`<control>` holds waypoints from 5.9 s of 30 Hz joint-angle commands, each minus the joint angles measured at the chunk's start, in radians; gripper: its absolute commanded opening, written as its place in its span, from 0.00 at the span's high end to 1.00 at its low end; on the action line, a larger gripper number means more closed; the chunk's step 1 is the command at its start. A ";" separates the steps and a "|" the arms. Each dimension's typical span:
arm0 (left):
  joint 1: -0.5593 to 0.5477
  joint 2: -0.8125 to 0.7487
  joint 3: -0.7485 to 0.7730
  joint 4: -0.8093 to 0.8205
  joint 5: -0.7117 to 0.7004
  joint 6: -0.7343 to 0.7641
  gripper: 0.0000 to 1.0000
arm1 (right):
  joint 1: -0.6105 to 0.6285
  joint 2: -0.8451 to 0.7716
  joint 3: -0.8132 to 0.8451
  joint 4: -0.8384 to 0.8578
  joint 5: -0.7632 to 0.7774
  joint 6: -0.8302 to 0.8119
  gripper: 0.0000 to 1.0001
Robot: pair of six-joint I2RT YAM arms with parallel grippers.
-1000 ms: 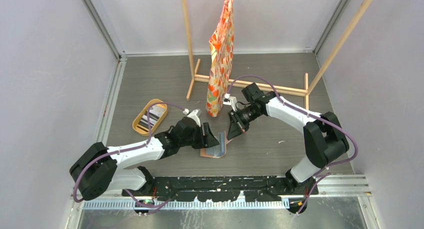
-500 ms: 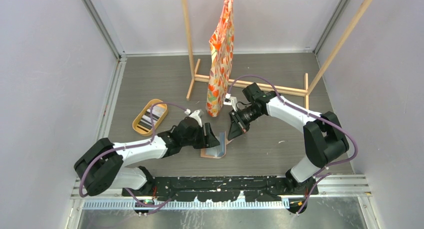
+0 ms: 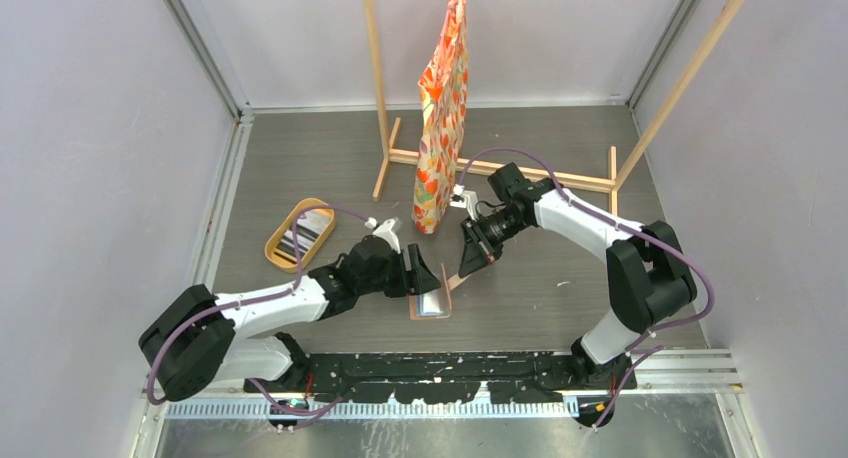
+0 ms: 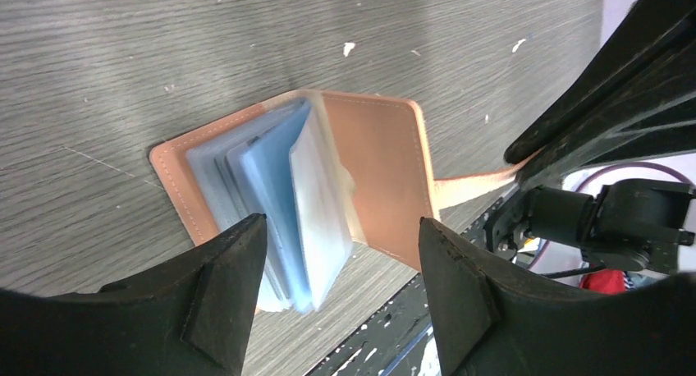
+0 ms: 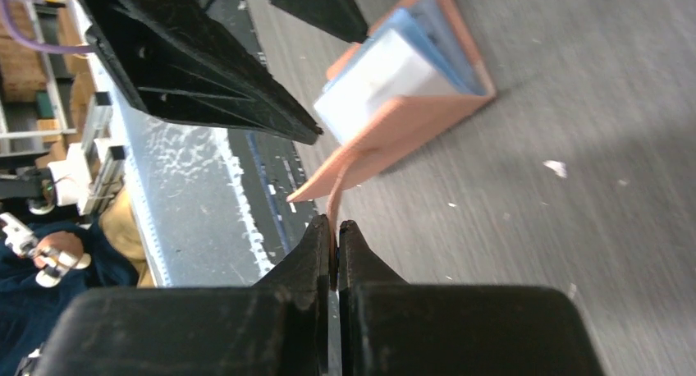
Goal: Put the credit cards into the card holder
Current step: Open the card holder at the center of the board, then adjust the storage box at the center of the board.
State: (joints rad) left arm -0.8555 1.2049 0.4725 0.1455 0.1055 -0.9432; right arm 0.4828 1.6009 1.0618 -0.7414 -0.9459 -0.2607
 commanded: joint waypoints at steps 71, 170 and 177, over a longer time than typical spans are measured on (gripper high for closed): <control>0.003 0.326 0.146 0.287 0.151 0.009 0.60 | -0.061 0.233 -0.003 0.146 0.465 0.393 0.99; 0.864 0.521 0.695 -1.021 -0.199 0.191 0.37 | -0.075 -0.035 0.183 -0.228 0.149 -0.103 0.95; 0.864 0.469 0.743 -0.990 -0.171 0.246 0.38 | -0.076 -0.047 0.180 -0.230 0.139 -0.109 0.95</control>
State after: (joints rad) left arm 0.0132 1.7226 1.1770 -0.8398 -0.1020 -0.7567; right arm 0.4103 1.5967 1.2083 -0.9638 -0.7765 -0.3500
